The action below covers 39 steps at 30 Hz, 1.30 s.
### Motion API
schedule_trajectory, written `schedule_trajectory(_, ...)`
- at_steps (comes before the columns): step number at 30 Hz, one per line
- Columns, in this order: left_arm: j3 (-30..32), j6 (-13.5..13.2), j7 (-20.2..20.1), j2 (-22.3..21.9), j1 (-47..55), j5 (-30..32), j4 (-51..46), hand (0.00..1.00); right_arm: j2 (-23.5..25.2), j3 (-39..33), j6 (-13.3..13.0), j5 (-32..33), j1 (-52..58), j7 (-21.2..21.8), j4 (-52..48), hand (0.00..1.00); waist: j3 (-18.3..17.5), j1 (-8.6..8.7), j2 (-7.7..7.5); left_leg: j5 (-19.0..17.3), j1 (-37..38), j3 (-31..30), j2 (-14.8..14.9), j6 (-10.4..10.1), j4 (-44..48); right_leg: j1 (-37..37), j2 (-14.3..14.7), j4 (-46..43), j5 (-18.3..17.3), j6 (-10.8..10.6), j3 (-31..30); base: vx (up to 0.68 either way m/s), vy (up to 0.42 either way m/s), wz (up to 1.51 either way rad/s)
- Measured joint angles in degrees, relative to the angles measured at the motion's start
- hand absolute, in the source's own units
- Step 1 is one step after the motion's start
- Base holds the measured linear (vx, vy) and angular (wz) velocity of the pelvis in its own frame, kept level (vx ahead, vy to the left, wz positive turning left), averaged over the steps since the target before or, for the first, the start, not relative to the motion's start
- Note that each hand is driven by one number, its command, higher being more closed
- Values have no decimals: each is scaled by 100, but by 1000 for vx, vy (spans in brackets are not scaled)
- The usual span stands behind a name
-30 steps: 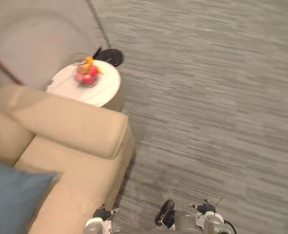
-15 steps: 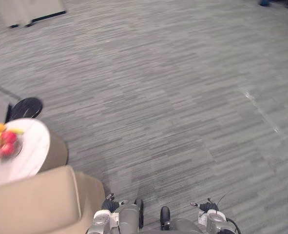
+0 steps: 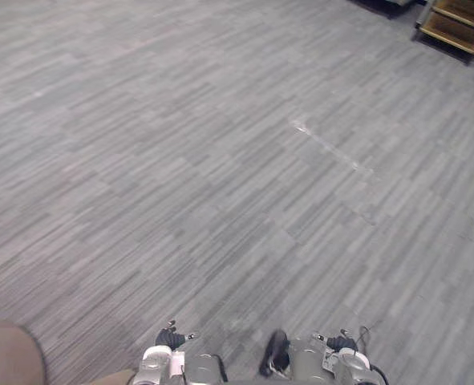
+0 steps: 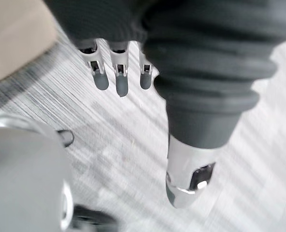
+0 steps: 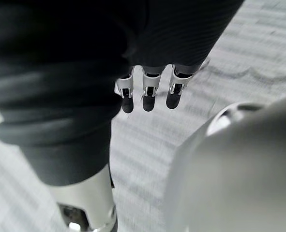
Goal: Pick up cushions and gather them together orderly.
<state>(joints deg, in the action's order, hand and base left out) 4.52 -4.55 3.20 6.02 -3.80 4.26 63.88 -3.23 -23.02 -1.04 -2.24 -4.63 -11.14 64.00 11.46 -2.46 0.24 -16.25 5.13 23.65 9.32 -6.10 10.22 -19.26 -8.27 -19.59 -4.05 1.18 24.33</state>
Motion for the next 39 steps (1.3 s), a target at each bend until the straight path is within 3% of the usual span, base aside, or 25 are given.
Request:
schedule_trajectory(3,-1,-5,0,-151,-61,150,-13,0,-75,-113,4,-2,14,-2,22,0,-51,19,147,-41,-369,-487,407,-65,1006,-74,329,-309,-585,134,-75,358,-334,-38)
schedule_trajectory(5,14,-5,-5,-217,0,230,-30,0,-72,-149,12,4,40,-12,57,0,-5,-8,354,4,-1311,-1320,957,76,3614,486,858,1,-676,383,-157,507,-327,-58)
schedule_trajectory(8,44,-24,-4,-234,4,238,-258,0,-2,-106,8,51,51,-26,33,0,66,-115,274,-191,-2087,-1502,721,180,4694,1400,1032,484,-819,504,-440,430,-105,-43)
schedule_trajectory(10,-13,-75,2,-262,17,232,-383,0,14,-106,0,130,23,-31,31,0,71,-139,257,-277,-2441,-1335,513,214,4346,1764,1025,806,-804,479,-550,398,-27,-34)
schedule_trajectory(13,-45,-131,-10,-352,8,221,-503,0,80,-136,-76,339,-82,-63,-79,0,57,-264,266,42,-2911,-1016,-67,317,2164,2278,894,1304,-874,269,-807,444,77,-43)
schedule_trajectory(14,-28,-136,-10,-416,4,190,-539,0,99,-137,-80,348,-86,-79,-59,0,52,-353,242,802,-2896,-1031,-322,311,1162,2434,767,1410,-1019,121,-966,459,170,-58)
schedule_trajectory(15,-11,-139,-11,-406,44,190,-536,0,144,-91,-58,347,-48,-79,-5,0,-95,-514,139,1320,-2765,-1020,-577,574,872,2556,607,1575,-1087,-17,-1202,500,178,-51)
schedule_trajectory(17,73,-129,-11,-432,25,191,-536,0,189,-163,-61,331,-25,-70,-30,0,-133,-484,63,1034,-2764,-932,-665,847,1146,2677,432,1603,-970,-230,-1226,619,166,-17)
schedule_trajectory(19,216,-124,-7,-435,43,177,-531,0,254,-161,-61,280,47,-59,-185,0,-147,-547,20,655,-2554,-807,-651,1026,1543,2619,289,859,-898,-372,-1363,605,174,-23)
schedule_trajectory(20,197,-122,-9,-429,67,178,-506,0,282,-157,-72,237,77,-58,-258,0,-153,-538,29,539,-2372,-794,-647,1027,1525,2443,252,218,-844,-507,-1364,632,166,-43)
schedule_trajectory(21,47,-91,-17,-395,118,174,-466,0,343,-150,-93,226,125,-23,-370,0,-158,-481,23,205,-1715,-783,-681,912,1174,1563,-60,-2069,-510,-1044,-1337,517,131,-32)
schedule_trajectory(22,28,-79,-24,-380,147,174,-457,0,365,-146,-94,227,149,-14,-397,0,-153,-449,-1,159,-1568,-786,-719,913,1121,1374,-168,-2576,-476,-1083,-1329,603,98,-9)
schedule_trajectory(23,-22,-39,-23,-370,154,173,-451,0,387,-110,-89,228,225,-1,-490,0,-162,-342,-57,92,-1171,-801,-811,939,1005,961,-386,-3562,-517,-1010,-1275,291,33,19)
schedule_trajectory(25,-81,-13,-18,-395,145,173,-455,0,359,-104,-100,229,355,14,-560,0,-153,-266,5,61,-517,-802,-803,949,633,515,-522,-3922,-679,-736,-899,534,24,7)
schedule_trajectory(26,-74,-15,-17,-382,158,154,-410,0,307,-96,-127,229,298,29,-569,0,-143,-230,71,62,-48,-809,-760,947,262,268,-508,-3557,-864,-474,-527,583,-2,-2)
schedule_trajectory(27,-75,-15,-16,-372,160,136,-370,0,298,-96,-127,229,288,30,-556,0,-123,-210,112,61,66,-813,-744,947,170,180,-490,-3340,-915,-427,-400,490,-47,11)
schedule_trajectory(29,-119,-11,-9,-307,101,116,-343,0,254,-21,-143,232,196,49,-427,0,-140,-29,75,61,388,-921,-655,947,-84,-190,-244,-1753,-845,-313,-139,491,-127,32)
schedule_trajectory(31,-227,-17,-15,-246,127,123,-333,0,213,77,-165,251,219,66,-421,0,-163,109,-52,66,665,-1114,-670,939,-347,-311,-4,560,56,-523,-303,517,-223,65)
schedule_trajectory(32,-261,-18,-17,-198,135,135,-272,0,204,47,-156,234,267,68,-383,0,-178,134,-149,12,799,-1268,-754,827,-419,-360,-20,1033,395,-552,-513,679,-323,75)
schedule_trajectory(33,-271,-14,-19,-221,174,156,-147,0,110,-3,-151,235,356,83,-317,0,-247,188,-100,-120,1008,-1515,-642,597,-367,-359,115,807,1204,-92,-734,588,-282,42)
schedule_trajectory(34,-260,-11,-20,-285,200,169,-79,0,23,-44,-151,231,337,100,-268,0,-311,182,40,-138,983,-1557,-487,566,-238,-414,237,612,1075,20,-732,600,-272,18)
schedule_trajectory(35,-179,-16,-21,-361,287,196,-31,0,-28,-153,-153,226,318,107,-221,0,-434,131,230,-130,576,-1666,-230,518,558,-449,360,417,757,103,-665,707,-342,4)
schedule_trajectory(36,75,-5,-30,-457,278,201,4,0,9,-299,-164,243,305,104,-273,0,-373,128,386,340,-217,-1903,77,0,2441,-150,550,381,431,235,-570,585,-294,6)
schedule_trajectory(37,159,-3,-52,-490,286,201,-27,0,55,-307,-156,244,310,99,-277,0,-356,103,424,627,-423,-1948,165,-9,2942,-36,619,388,343,251,-564,616,-279,-7)
schedule_trajectory(39,351,-14,-82,-486,329,182,-153,0,99,-262,-109,242,336,97,-278,0,-269,-52,445,542,-1013,-1875,522,59,4546,563,837,387,-21,402,-607,534,-165,-27)
